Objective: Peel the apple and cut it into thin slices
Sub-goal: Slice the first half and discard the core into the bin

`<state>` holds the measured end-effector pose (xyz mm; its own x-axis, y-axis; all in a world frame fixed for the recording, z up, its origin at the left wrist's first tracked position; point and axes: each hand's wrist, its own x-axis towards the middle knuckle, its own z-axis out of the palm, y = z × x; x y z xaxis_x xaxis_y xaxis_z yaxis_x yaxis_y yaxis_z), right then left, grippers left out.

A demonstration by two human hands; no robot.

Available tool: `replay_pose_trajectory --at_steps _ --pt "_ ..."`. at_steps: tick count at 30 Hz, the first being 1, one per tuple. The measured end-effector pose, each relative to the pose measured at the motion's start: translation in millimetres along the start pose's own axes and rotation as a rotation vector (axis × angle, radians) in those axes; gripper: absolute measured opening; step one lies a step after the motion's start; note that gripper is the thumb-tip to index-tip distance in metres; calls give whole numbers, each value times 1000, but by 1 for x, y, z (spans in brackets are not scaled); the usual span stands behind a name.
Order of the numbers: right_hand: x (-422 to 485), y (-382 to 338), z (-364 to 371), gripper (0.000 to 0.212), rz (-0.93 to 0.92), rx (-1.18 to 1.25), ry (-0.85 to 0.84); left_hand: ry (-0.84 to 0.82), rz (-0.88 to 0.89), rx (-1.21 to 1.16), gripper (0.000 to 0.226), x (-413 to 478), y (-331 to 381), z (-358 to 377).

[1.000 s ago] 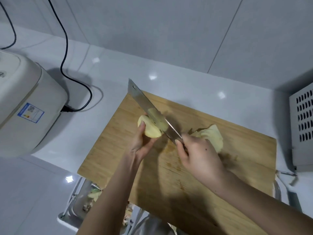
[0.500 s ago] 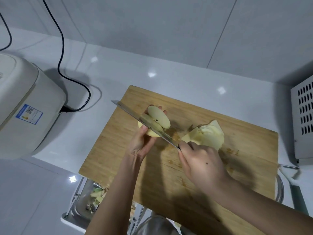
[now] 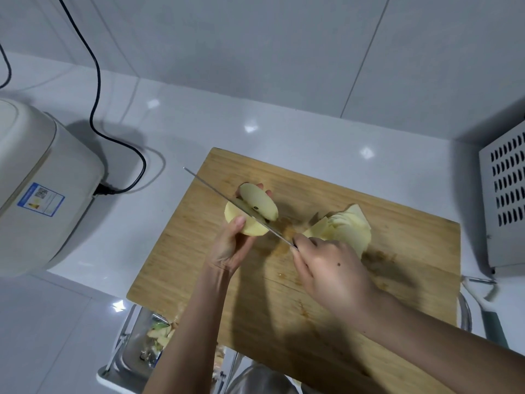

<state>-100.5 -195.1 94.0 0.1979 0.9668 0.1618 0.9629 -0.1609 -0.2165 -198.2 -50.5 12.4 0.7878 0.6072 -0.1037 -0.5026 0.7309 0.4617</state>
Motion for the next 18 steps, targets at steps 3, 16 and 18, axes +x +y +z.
replay_pose_trajectory --at_steps 3,16,18 --pt "2 -4 -3 34 -5 -25 -23 -10 1 47 70 0 2 0" --pt "6 -17 -9 40 72 -44 -100 30 33 -62 65 3 -6 14" --pt "10 -20 -14 38 76 -45 -103 42 -5 -237 67 3 -10 19"
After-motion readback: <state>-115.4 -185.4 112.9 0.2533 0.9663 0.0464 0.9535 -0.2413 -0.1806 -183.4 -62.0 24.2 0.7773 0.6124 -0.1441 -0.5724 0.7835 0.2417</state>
